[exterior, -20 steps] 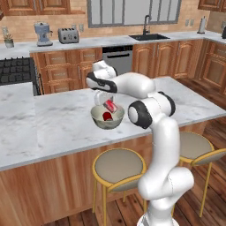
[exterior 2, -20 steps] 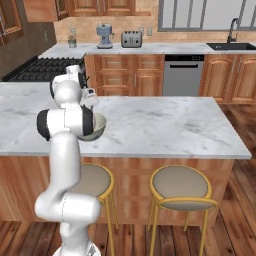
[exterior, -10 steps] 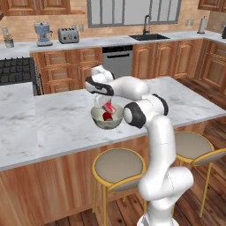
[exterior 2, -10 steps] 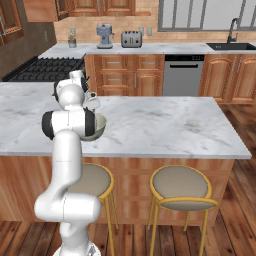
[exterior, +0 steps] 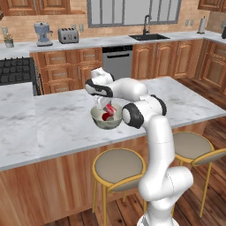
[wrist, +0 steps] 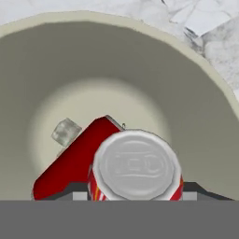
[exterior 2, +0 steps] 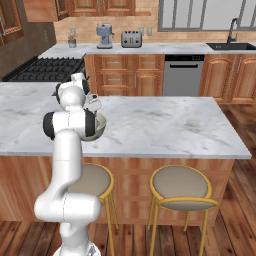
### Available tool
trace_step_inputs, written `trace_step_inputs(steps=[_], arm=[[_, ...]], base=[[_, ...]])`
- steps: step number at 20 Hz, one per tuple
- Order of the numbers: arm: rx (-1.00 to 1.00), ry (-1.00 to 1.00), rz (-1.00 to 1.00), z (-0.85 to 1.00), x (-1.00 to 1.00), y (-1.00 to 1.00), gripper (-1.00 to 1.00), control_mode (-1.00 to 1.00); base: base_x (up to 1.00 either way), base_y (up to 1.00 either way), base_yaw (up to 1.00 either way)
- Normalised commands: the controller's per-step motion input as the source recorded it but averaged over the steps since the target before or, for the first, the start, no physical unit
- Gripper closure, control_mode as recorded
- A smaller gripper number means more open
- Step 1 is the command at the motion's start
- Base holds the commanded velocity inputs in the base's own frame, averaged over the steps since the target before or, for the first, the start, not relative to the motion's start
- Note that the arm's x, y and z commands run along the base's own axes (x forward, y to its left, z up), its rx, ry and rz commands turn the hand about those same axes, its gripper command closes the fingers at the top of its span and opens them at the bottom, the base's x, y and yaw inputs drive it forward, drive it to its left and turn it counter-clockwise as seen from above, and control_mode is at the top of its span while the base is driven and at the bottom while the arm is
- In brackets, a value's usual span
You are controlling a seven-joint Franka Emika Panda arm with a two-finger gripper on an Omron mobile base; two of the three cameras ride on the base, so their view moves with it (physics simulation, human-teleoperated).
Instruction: Open the fridge, grab two sodas, and place both sodas inside the bowl with ice on the dining counter.
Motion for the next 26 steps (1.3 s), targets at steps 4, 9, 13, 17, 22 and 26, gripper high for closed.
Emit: trace_step_inputs(steps=[4,9,13,17,22,26], arm=[[0.00,0.00,0.04,-0.17,-0.01,0.00,-1.00,-1.00],[0.00,-0.05,0.01,0.01,-0.25,0.00,-1.00,-1.00],[0.00,-0.09,0.00,0.33,-0.35,0.00,-1.00,-1.00],[0.00,-0.07,0.00,0.46,-0.38,-0.01,-1.00,-1.00],[0.00,-0.08,-0.04,0.25,-0.56,-0.23,-1.00,-1.00],[0.02,-0.19,-0.10,0.03,-0.90,-0.33,-1.00,-1.00]], base=[[0.00,0.00,0.00],[0.00,0.00,0.00],[0.00,0.00,0.00],[0.00,0.00,0.00],[0.00,0.00,0.00],[0.00,0.00,0.00]])
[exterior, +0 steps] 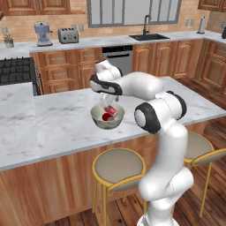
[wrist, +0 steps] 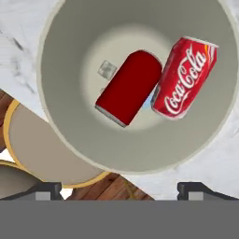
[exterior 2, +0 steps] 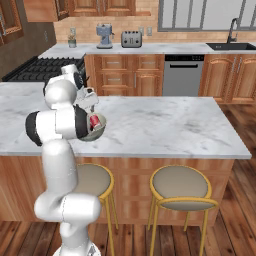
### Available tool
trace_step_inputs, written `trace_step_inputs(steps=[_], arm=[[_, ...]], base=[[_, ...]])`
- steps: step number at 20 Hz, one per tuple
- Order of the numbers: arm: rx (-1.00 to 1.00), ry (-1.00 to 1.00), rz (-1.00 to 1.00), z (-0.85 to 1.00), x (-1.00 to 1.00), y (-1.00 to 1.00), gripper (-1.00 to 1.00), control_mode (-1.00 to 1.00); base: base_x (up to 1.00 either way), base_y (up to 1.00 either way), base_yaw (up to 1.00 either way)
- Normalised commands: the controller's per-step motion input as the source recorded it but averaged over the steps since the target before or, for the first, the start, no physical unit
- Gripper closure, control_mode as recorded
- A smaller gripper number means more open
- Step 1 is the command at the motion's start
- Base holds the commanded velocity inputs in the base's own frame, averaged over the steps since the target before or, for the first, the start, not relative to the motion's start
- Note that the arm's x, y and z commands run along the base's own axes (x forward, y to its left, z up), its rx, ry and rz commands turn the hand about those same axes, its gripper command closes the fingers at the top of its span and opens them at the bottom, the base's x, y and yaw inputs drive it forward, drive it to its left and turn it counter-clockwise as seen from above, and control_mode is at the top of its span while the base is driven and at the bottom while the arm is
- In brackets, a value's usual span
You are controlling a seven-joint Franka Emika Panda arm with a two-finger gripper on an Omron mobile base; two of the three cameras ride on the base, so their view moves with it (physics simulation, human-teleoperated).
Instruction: Open the fridge, grab two sodas, and place both sodas inside the bowl with ice on the dining counter.
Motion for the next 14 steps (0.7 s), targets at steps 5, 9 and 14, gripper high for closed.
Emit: trace_step_inputs(steps=[5,9,14], arm=[[0.06,-0.20,-0.16,0.02,-0.99,-0.27,-1.00,-1.00],[0.08,-0.18,-0.22,0.17,-0.93,-0.11,-1.00,-1.00],[0.07,-0.25,-0.19,0.40,-0.79,-0.16,-1.00,-1.00]], base=[[0.00,0.00,0.00],[0.00,0.00,0.00],[0.00,0.00,0.00]])
